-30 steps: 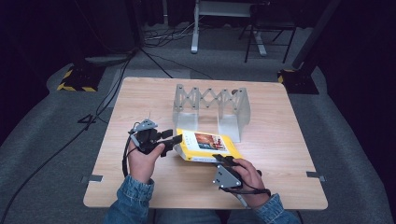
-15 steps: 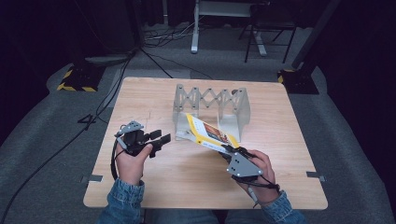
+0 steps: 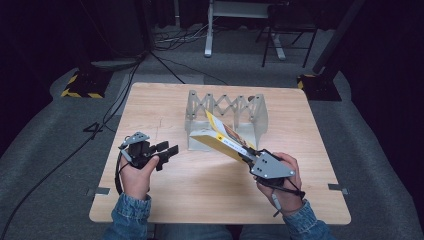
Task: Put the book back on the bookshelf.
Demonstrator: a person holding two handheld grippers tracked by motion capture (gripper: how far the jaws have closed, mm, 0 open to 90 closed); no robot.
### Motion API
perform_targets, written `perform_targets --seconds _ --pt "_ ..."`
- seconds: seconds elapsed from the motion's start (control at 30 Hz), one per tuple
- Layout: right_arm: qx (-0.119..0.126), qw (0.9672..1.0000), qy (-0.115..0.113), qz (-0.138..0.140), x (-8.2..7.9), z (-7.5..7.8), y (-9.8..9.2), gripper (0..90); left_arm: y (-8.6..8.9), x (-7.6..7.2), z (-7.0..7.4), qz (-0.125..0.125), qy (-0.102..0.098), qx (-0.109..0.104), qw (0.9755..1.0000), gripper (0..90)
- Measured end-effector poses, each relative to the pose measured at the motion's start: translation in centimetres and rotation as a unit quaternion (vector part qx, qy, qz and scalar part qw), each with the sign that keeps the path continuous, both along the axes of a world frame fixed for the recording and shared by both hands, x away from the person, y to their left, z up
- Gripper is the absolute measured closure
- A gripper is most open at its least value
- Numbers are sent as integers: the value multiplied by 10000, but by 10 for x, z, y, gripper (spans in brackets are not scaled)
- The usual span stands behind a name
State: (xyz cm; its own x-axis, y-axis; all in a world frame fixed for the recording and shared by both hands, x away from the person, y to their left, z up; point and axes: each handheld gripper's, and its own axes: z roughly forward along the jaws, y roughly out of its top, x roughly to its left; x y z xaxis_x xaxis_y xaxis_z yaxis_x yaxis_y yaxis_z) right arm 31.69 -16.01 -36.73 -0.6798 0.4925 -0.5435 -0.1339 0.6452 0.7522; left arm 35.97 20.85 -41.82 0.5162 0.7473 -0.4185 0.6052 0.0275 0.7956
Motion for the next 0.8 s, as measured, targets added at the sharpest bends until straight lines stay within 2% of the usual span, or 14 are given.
perform_targets --seconds 0.2,0.3,0.37,0.43,0.53,0.57,0.73,0.77,0.8 --pt "172 9998 -42 -136 2 6 -5 768 2 0 -2 29 17 -15 10000 467" --pt "468 9984 -38 -302 8 11 -13 768 3 2 -3 45 45 -27 10000 466" --pt "521 9980 -45 -351 9 11 -15 768 2 3 -3 46 46 -39 10000 466" --pt "748 9958 -41 -534 14 15 -21 768 0 5 -4 18 55 -18 10000 466" --pt "807 9947 -88 -631 17 16 -24 768 -2 6 -5 -22 76 -1 10000 464" --pt "895 9932 -106 -739 22 19 -28 768 -3 7 -6 -29 65 3 10000 464" --pt "1028 9908 -141 -867 30 22 -31 768 -2 8 -7 -15 80 0 10000 464" --pt "1146 9888 -133 -950 35 23 -32 768 -1 7 -7 -3 94 -10 10000 464" --pt "1146 9888 -133 -950 35 23 -32 768 -1 7 -7 -3 94 -10 10000 464"
